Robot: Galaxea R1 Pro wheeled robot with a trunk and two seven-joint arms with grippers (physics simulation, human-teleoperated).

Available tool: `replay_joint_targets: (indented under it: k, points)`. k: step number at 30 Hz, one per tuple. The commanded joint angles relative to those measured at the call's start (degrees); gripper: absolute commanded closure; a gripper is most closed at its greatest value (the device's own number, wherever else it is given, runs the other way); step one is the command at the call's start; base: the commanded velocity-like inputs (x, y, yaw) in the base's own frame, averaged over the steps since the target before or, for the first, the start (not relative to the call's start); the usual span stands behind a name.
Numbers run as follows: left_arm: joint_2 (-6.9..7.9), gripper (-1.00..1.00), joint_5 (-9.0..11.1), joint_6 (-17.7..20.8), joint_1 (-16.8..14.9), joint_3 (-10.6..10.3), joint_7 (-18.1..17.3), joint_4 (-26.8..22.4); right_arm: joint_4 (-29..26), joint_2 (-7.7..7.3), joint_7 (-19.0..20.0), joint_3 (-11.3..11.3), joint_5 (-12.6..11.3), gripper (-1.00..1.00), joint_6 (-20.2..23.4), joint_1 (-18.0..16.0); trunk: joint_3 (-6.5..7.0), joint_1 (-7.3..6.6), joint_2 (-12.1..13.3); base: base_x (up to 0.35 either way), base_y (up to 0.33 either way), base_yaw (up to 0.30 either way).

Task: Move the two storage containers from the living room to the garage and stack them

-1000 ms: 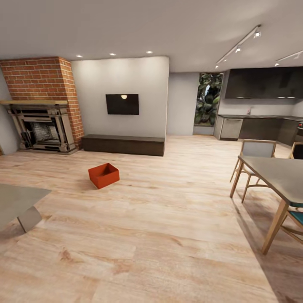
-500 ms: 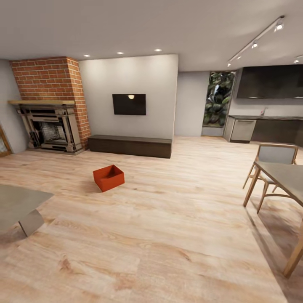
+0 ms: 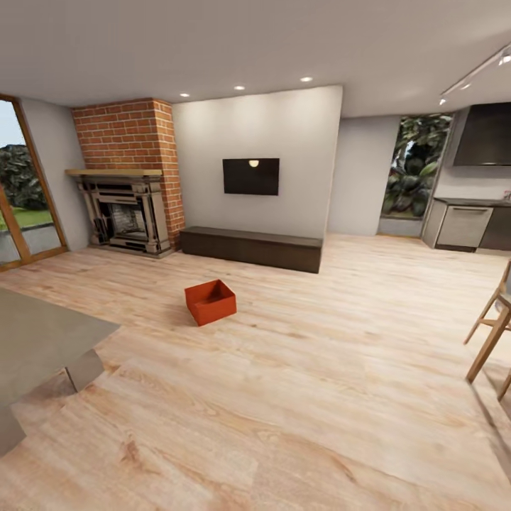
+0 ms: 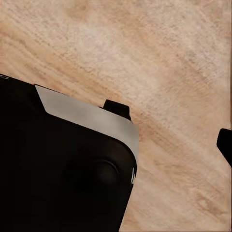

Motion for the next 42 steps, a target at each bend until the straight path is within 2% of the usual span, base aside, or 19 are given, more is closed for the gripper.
replay_joint_targets:
  k: [1,8,42]
  points:
    - [-0.01,-1.00,0.3,-0.1,0.0,-0.2,0.1,0.0,0.1,0.02,-0.3,0.2,0.3,-1.00,-0.2,-0.1,-0.05,0.03,0.0,0.325,0.000,0.275]
    - [-0.08,-1.00,0.3,-0.2,0.0,-0.2,0.1,0.0,0.1,0.01,-0.2,0.1,0.3,-1.00,-0.2,-0.1,-0.05,0.03,0.0,0.325,0.000,0.163]
    - [0.08,-1.00,0.3,0.0,0.0,-0.2,0.1,0.0,0.1,-0.28,-0.2,0.2,0.4,-1.00,-0.2,-0.1,-0.05,0.03,0.0,0.325,0.000,0.003]
